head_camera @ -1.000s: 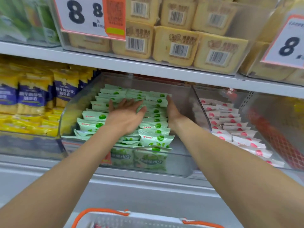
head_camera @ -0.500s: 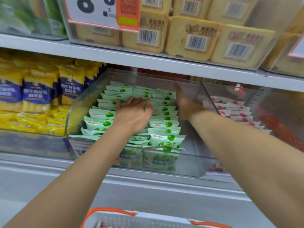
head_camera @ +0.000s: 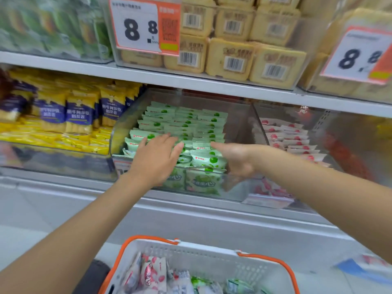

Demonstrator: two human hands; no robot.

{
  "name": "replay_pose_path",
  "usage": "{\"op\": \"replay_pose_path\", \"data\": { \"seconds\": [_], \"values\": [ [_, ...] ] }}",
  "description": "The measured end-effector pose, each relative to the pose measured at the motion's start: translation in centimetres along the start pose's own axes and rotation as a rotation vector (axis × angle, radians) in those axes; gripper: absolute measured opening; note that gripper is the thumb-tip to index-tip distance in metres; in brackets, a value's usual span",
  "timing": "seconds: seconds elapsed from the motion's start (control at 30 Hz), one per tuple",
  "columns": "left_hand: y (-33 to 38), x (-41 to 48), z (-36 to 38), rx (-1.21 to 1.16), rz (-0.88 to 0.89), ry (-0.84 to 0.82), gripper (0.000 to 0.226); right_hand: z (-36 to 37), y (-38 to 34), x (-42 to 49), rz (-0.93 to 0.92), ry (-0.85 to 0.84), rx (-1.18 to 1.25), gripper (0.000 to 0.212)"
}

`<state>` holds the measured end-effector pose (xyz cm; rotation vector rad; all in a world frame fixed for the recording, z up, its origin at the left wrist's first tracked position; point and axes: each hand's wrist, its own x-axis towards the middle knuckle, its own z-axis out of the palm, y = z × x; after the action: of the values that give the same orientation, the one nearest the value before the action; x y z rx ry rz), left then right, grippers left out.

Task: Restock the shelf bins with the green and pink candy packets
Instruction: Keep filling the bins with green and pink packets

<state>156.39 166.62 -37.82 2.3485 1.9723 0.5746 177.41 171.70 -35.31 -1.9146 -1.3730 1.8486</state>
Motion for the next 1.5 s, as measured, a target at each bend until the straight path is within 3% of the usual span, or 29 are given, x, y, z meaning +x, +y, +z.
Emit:
{"op": "replay_pose_path", "data": {
  "seconds": [0.07, 0.13, 0.27, 0.33, 0.43, 0.5, 0.57, 0.63, 0.7, 0.83, 1.0, 1.1, 1.3, 1.4, 1.5],
  "values": [
    [0.0, 0.0, 1.0, 0.071, -0.010, 0.012, 0.059, 1.0, 0.1, -0.9, -0.008, -0.090, -0.030, 0.066],
    [0.2, 0.3, 1.3, 0.090, -0.042, 0.000, 0.060, 1.9, -0.1, -0.9, -0.015, -0.063, -0.111, 0.072],
    [0.0, 0.3, 0.9, 0.062, -0.050, -0.016, 0.059, 2.6, -0.4, -1.1, -0.028, 0.067, -0.152, 0.078],
    [0.7, -0.7, 0.3, -0.054, -0.037, 0.118, 0.046, 2.6, -0.1, -2.3, -0.093, 0.185, -0.242, 0.076],
    [3.0, -3.4, -0.5, -0.182, -0.055, 0.375, 0.024, 3.0, 1.7, -4.5, -0.446, 0.672, -0.542, 0.053],
    [4.9, -5.4, -0.2, -0.296, -0.075, 0.363, 0.016, 3.4, 4.0, -5.8, -0.760, 0.882, -0.592, 0.031],
    [6.6, -7.4, 0.7, -0.447, -0.144, 0.233, 0.012, 4.1, 6.8, -6.5, -0.960, 0.879, -0.564, 0.017],
    [7.4, -9.1, 2.5, -0.529, -0.232, 0.063, 0.011, 5.2, 10.1, -6.4, -0.998, 0.771, -0.547, 0.013],
    [7.3, -10.9, 5.2, -0.520, -0.318, -0.141, 0.013, 6.1, 13.9, -5.6, -0.881, 0.605, -0.589, 0.014],
    [6.0, -14.7, 10.7, -0.432, -0.366, -0.519, 0.022, 6.3, 24.7, -1.9, -0.382, 0.171, -0.615, 0.020],
    [6.1, -17.3, 14.8, -0.229, -0.210, -0.851, 0.017, 6.5, 36.0, 2.0, 0.030, 0.021, -0.720, 0.032],
    [6.2, -17.6, 15.9, -0.204, -0.189, -0.902, 0.014, 7.6, 39.8, 3.3, 0.093, -0.018, -0.783, 0.046],
    [7.1, -18.4, 16.6, -0.227, -0.202, -0.937, 0.021, 10.1, 43.5, 5.9, -0.075, 0.033, -1.162, 0.070],
    [6.7, -19.4, 16.9, -0.212, -0.228, -0.964, 0.021, 11.6, 44.0, 7.1, 0.004, 0.011, -1.113, 0.083],
    [6.4, -19.9, 17.0, -0.202, -0.244, -0.982, 0.028, 13.0, 44.0, 8.2, 0.016, 0.121, -1.140, 0.090]
  ]
}}
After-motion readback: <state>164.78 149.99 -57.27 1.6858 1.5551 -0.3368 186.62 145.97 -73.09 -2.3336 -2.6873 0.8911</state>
